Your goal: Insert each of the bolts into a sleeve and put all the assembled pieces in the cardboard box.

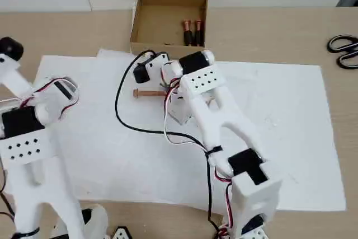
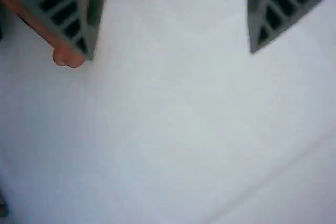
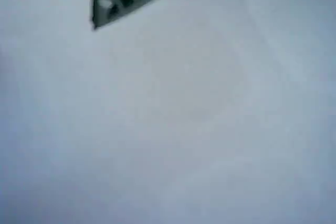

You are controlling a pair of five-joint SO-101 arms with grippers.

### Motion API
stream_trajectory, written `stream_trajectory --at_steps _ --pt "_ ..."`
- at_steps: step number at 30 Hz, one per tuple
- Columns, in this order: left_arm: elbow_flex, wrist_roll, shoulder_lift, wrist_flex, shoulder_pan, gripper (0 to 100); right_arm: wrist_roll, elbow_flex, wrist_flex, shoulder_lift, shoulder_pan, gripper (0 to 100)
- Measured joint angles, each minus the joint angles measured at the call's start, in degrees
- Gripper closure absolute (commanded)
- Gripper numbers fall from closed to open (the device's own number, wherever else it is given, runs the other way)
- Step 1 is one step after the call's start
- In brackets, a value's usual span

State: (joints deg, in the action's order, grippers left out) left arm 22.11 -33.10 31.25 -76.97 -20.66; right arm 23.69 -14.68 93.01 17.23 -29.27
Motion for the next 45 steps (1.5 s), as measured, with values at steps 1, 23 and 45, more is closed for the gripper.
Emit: stream_trajectory --at_steps 1,23,45 --pt "0.53 0.00 -0.09 0.00 -0.35 82 0.18 0.00 -1.49 0.44 -0.70 73.1" --pt "8.70 -8.44 0.00 3.25 -4.92 82 17.58 0.00 -16.35 9.67 -3.16 73.1" --pt "10.64 -9.14 0.00 5.19 -5.01 82 20.57 -7.30 -16.70 18.81 -0.35 86.0"
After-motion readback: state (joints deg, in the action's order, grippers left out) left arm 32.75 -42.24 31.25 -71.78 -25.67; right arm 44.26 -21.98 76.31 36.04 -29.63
